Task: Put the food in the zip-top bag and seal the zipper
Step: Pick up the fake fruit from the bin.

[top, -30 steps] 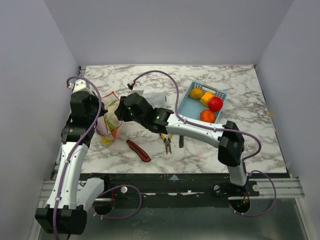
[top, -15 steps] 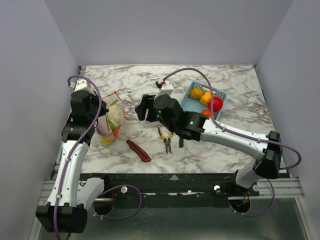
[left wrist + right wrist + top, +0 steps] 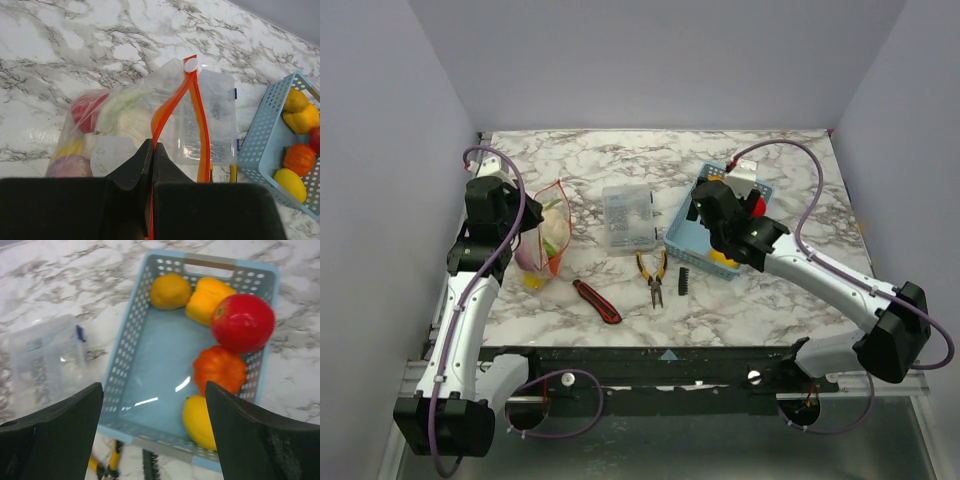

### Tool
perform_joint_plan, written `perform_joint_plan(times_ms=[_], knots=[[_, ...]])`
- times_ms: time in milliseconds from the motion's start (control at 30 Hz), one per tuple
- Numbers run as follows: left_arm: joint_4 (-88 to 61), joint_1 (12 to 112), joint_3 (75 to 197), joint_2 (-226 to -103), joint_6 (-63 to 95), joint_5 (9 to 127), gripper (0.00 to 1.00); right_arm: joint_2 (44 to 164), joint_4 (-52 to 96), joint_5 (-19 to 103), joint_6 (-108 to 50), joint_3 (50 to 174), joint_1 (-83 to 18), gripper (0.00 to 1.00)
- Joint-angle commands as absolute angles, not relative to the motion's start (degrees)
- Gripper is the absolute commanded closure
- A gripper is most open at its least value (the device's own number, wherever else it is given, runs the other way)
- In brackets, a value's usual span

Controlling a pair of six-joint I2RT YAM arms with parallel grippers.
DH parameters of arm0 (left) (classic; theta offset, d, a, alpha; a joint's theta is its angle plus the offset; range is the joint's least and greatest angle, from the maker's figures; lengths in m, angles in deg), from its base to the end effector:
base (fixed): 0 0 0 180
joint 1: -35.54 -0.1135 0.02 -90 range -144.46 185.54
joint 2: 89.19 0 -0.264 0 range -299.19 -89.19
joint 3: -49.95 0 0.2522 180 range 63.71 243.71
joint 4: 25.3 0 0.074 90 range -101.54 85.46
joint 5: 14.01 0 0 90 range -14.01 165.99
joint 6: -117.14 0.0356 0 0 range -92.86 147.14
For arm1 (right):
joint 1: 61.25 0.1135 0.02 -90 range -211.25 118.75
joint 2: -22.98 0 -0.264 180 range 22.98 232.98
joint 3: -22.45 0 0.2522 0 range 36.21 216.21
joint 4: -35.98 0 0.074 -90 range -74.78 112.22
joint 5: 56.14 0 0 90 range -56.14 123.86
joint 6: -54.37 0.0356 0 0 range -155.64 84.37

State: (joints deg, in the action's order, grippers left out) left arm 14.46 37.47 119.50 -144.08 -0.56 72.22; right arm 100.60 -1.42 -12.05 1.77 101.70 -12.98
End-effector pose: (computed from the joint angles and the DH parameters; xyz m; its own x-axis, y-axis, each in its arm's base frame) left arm 0.2111 -0.0095 0.3468 -0.4187 -0.4500 -0.7888 -0.1146 0.8878 -0.4456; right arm 0.2159 0.2036 0.3208 -0.3889 0.1989 -0.8996 0.1320 0.9784 0.1593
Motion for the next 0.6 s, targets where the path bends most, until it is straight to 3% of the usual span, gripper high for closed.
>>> perform_joint_plan(times_ms=[0,167,567], knots=[[12.7,37.2,119.3,-144.5,-1.4,68.4,1.0,101.7,-5.3,-14.9,-0.3,101.6,-21.9,0.12],[12.2,37.2,119.0,-146.1,-2.0,65.7,1.0,106.5,-4.6,-11.7,-4.5,104.3,-29.0,0.01],[11.5,37.2,118.5,-146.6,-3.1,61.7,1.0,118.0,-6.2,-15.8,-9.8,109.4,-34.0,0.0]])
